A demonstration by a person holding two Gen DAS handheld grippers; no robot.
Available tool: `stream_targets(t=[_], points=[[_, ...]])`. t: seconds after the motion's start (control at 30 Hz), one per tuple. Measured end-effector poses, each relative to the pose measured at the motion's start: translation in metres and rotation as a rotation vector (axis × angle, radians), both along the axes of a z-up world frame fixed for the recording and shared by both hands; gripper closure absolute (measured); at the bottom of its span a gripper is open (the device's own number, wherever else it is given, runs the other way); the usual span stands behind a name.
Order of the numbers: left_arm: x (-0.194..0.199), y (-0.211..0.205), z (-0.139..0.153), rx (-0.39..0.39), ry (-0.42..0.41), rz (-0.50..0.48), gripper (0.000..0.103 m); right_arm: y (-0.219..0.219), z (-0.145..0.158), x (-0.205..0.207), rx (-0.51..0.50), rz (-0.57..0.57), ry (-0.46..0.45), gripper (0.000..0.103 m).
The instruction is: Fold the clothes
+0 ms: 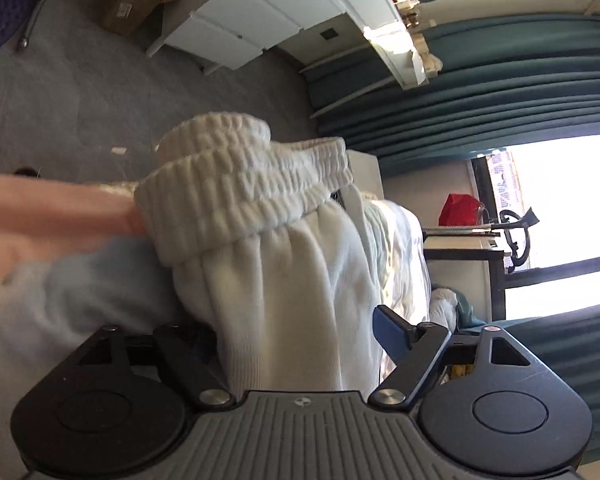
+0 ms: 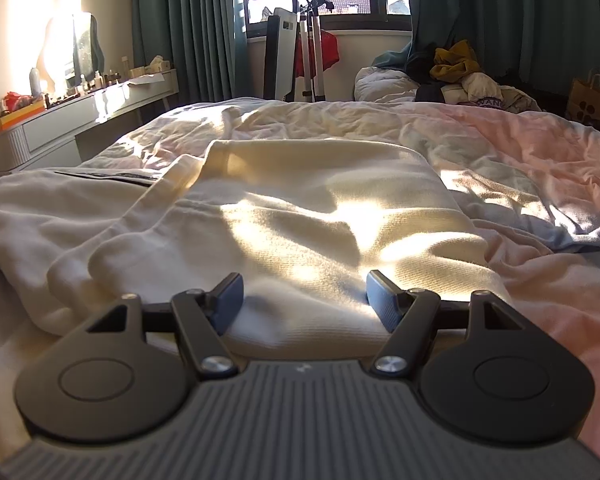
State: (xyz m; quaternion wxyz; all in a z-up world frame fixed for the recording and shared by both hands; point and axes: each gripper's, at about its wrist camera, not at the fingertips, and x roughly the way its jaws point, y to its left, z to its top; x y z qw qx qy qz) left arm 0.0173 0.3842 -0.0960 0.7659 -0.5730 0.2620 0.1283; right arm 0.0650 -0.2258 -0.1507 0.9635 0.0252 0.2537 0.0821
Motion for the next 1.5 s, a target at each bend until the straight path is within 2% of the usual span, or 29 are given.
stream_targets(t=[0.03, 0.07, 0.17, 0.23, 0.27, 0.4, 0.53, 0.7, 0.83, 0.97, 1.13, 1.3, 1.4, 1.5], points=[[0.004, 0.004, -0.001, 0.013, -0.004, -0.001, 0.037, 0.0, 0.0, 0.001, 0.003, 0.0, -0.007, 0.033], [0.008, 0.007, -0.001, 0.026, -0.008, -0.002, 0.049, 0.001, -0.001, 0.002, 0.005, -0.001, -0.014, 0.033], [0.018, 0.014, 0.0, 0.072, -0.028, -0.028, 0.075, 0.002, -0.002, 0.006, 0.013, -0.002, -0.036, 0.033], [0.021, 0.013, 0.008, 0.127, -0.057, -0.056, 0.08, 0.003, -0.003, 0.009, 0.015, -0.002, -0.043, 0.033], [0.02, 0.009, 0.014, 0.158, -0.087, -0.066, 0.082, 0.006, -0.009, 0.015, -0.003, 0.002, -0.01, 0.032], [0.033, -0.032, 0.064, 0.354, -0.169, -0.124, 0.086, 0.012, -0.011, 0.018, -0.028, -0.002, 0.005, 0.031], [0.04, -0.09, 0.121, 0.536, -0.249, -0.173, 0.086, 0.007, -0.003, 0.014, -0.003, -0.016, 0.006, 0.034], [0.046, -0.187, 0.184, 0.768, -0.335, -0.242, 0.086, -0.014, 0.02, 0.003, 0.095, -0.082, -0.021, 0.033], [0.059, -0.274, 0.216, 0.904, -0.382, -0.297, 0.086, -0.046, 0.046, -0.01, 0.19, -0.167, -0.055, 0.033], [0.077, -0.367, 0.229, 1.034, -0.408, -0.36, 0.086, -0.084, 0.065, -0.017, 0.285, -0.251, -0.066, 0.033], [0.09, -0.475, 0.189, 1.142, -0.424, -0.515, 0.087, -0.136, 0.081, -0.021, 0.419, -0.333, -0.083, 0.031], [0.103, -0.582, 0.147, 1.247, -0.437, -0.675, 0.089, -0.185, 0.081, -0.023, 0.561, -0.373, -0.08, 0.031], [0.1, -0.629, 0.097, 1.326, -0.383, -0.835, 0.089, -0.209, 0.073, -0.018, 0.645, -0.377, -0.045, 0.031], [0.097, -0.675, 0.046, 1.402, -0.321, -1.001, 0.089, -0.227, 0.06, -0.013, 0.771, -0.357, 0.005, 0.031]])
